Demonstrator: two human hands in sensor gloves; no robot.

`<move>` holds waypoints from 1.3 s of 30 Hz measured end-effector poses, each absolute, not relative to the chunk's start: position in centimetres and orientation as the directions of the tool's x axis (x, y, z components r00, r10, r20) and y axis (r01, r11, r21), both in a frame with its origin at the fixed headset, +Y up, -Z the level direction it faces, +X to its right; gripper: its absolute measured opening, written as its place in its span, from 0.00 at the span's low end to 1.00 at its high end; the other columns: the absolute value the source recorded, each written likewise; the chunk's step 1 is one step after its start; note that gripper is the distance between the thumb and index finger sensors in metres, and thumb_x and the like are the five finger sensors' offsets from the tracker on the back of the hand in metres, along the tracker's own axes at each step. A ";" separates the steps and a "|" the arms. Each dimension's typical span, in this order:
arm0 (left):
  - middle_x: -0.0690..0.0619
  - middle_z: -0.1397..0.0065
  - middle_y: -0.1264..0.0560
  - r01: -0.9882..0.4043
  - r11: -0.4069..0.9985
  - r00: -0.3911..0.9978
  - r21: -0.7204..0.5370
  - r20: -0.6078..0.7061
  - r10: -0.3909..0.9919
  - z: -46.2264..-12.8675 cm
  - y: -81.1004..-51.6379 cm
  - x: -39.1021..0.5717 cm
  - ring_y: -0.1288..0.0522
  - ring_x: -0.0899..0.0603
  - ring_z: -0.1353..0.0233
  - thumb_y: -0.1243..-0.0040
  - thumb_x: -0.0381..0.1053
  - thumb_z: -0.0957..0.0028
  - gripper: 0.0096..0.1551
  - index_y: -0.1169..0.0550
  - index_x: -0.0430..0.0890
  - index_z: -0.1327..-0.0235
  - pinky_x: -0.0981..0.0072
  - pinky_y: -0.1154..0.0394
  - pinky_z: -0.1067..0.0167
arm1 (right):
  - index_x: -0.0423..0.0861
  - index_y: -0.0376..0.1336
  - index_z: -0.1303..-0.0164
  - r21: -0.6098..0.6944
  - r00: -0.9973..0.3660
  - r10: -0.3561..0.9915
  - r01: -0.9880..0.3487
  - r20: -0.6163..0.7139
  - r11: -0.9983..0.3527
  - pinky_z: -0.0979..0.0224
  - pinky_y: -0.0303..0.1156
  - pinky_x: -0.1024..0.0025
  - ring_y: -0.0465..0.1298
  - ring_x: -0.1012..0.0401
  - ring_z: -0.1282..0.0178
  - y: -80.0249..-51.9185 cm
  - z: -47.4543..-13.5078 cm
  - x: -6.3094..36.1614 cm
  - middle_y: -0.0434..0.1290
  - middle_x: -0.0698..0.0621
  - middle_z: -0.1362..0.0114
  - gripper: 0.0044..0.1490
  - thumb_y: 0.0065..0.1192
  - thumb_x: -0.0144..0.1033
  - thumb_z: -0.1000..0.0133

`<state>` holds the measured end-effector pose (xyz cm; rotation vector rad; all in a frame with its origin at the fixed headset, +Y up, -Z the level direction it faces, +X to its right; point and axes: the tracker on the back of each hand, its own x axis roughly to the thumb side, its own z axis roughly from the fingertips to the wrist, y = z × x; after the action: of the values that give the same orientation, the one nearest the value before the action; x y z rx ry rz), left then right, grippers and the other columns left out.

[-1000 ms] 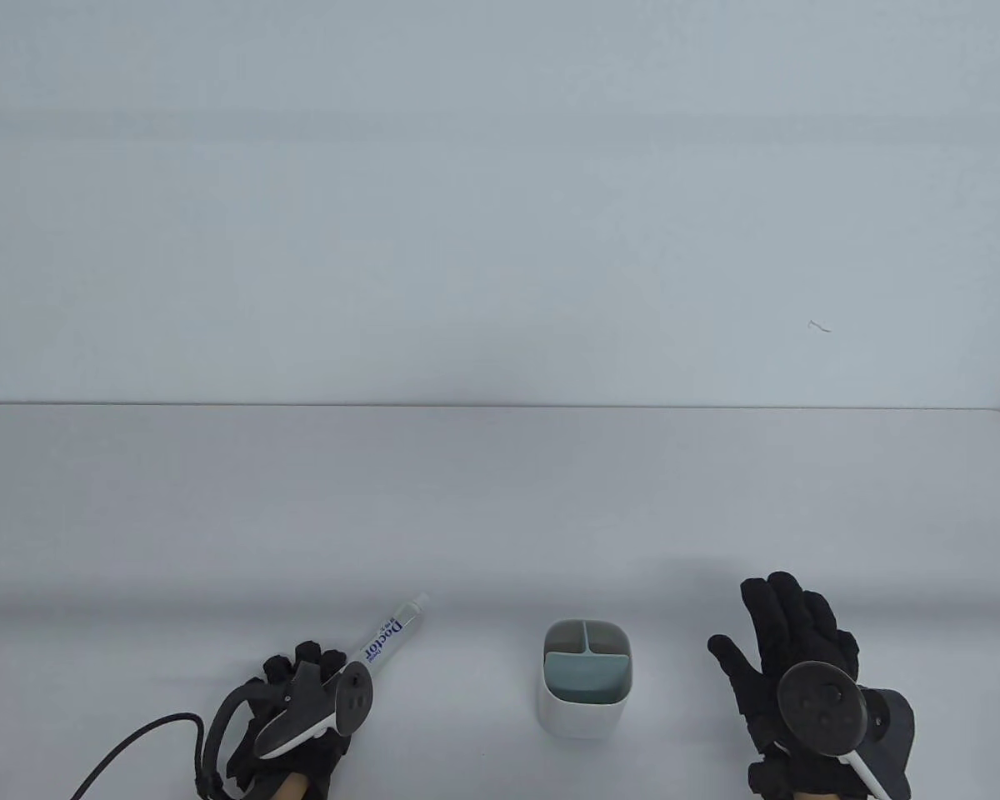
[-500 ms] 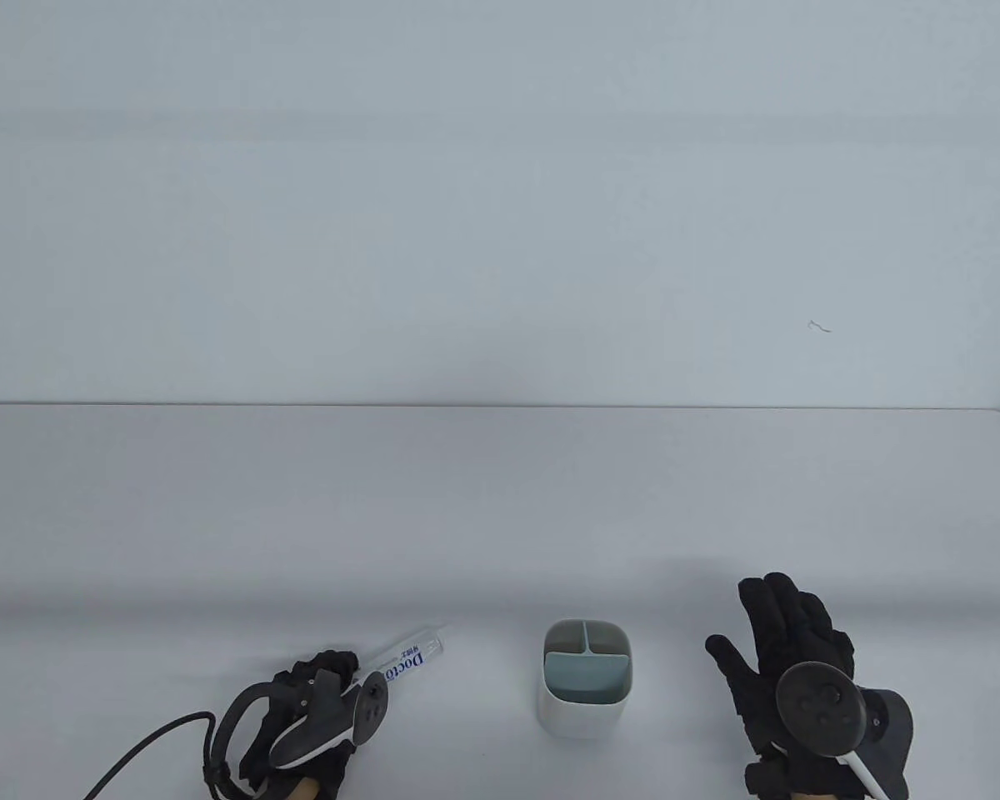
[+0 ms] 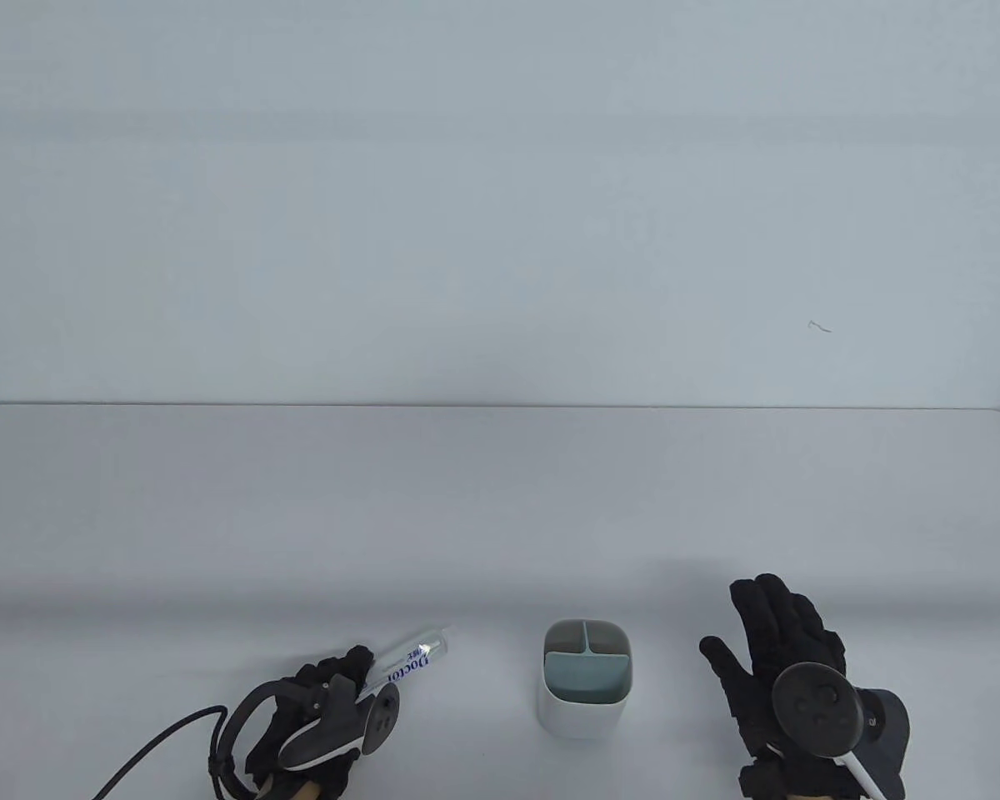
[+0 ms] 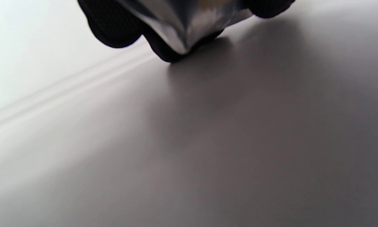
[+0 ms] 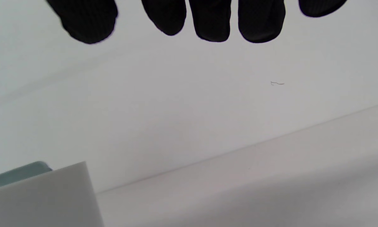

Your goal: Insert toothpaste into the toothbrush holder

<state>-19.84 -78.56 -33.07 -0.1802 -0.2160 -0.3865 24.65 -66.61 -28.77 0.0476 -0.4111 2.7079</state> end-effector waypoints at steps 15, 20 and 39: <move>0.44 0.22 0.35 0.031 0.991 0.945 0.129 0.320 -0.071 -31.0 -71.1 -17.0 0.28 0.36 0.34 0.55 0.54 0.36 0.32 0.48 0.47 0.23 0.45 0.27 0.35 | 0.49 0.49 0.14 -0.171 -0.810 0.512 -0.569 0.286 -0.804 0.24 0.52 0.30 0.61 0.35 0.16 -65.7 -27.4 20.7 0.56 0.42 0.10 0.43 0.52 0.59 0.36; 0.44 0.22 0.35 -0.060 0.985 0.912 0.164 0.409 -0.013 -29.3 -69.4 -15.0 0.27 0.35 0.35 0.54 0.54 0.36 0.32 0.47 0.47 0.23 0.45 0.27 0.35 | 0.49 0.50 0.15 -0.096 -0.769 0.540 -0.601 0.343 -0.794 0.25 0.52 0.30 0.63 0.35 0.17 -65.6 -26.8 18.9 0.58 0.42 0.11 0.42 0.52 0.58 0.36; 0.44 0.23 0.34 -0.151 0.897 0.784 0.415 0.603 -0.147 -23.7 -67.0 -9.8 0.26 0.36 0.35 0.54 0.54 0.36 0.32 0.47 0.47 0.24 0.46 0.25 0.36 | 0.42 0.50 0.16 0.077 -0.591 0.657 -0.714 0.468 -0.696 0.24 0.52 0.30 0.64 0.38 0.17 -66.2 -25.6 14.8 0.60 0.43 0.13 0.44 0.53 0.57 0.34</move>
<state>-9.81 -66.98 -23.74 0.4664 -0.6764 0.0021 14.77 -66.22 -25.57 0.6040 -0.1521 2.2664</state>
